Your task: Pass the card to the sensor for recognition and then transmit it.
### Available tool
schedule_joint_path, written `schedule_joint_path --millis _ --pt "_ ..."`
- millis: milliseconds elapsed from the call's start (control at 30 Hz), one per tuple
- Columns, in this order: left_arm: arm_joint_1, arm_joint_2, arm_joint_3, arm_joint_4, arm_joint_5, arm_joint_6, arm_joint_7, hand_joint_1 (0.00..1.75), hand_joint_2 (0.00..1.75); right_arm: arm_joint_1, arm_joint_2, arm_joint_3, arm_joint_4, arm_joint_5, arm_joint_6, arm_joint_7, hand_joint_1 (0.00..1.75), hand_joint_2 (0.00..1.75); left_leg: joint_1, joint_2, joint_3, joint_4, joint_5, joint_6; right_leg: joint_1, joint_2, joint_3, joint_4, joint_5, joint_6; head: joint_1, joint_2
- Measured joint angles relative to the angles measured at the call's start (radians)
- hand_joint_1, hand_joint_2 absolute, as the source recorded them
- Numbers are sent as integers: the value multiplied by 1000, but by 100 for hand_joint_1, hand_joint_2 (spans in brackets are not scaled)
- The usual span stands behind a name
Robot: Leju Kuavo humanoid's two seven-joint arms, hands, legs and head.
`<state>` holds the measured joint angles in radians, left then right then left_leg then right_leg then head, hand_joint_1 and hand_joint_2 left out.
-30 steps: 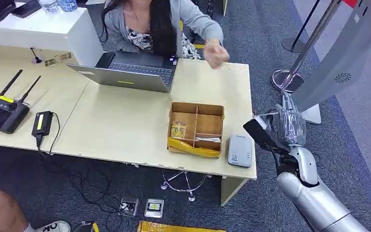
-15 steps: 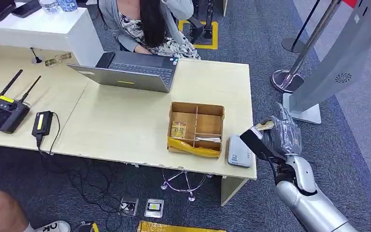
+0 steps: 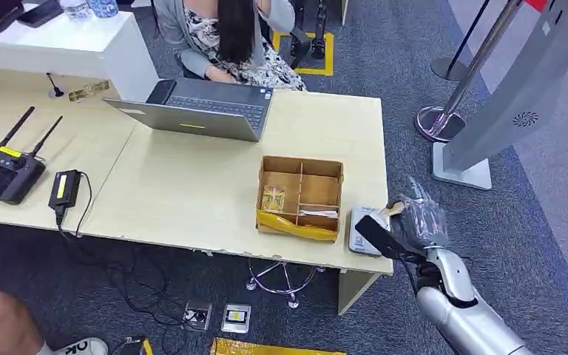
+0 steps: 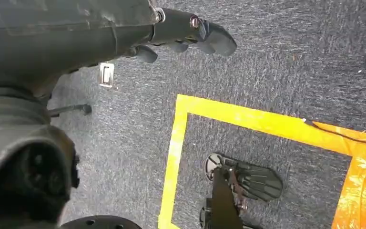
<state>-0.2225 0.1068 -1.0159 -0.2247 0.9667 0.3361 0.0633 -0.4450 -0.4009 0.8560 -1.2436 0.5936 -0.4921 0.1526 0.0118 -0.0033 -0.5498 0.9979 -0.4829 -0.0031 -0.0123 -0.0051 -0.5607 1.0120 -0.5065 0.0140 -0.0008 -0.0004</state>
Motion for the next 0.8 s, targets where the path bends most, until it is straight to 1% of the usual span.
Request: schedule_joint_path --millis 300,433,800 --pt "-7 -1 -6 0 -4 -8 11 0 0 -5 23 25 49 -19 17 -8 175 175 0 0 0 0 0 0 0 0 0 0 0 0 0 0" --pt "-10 -2 -7 0 -11 -7 13 0 0 -11 33 37 71 -2 16 -12 175 175 0 0 0 0 0 0 0 0 0 0 0 0 0 0" --pt "-16 -5 -7 0 -13 -11 13 0 0 -27 71 64 154 -67 12 -46 175 175 0 0 0 0 0 0 0 0 0 0 0 0 0 0"
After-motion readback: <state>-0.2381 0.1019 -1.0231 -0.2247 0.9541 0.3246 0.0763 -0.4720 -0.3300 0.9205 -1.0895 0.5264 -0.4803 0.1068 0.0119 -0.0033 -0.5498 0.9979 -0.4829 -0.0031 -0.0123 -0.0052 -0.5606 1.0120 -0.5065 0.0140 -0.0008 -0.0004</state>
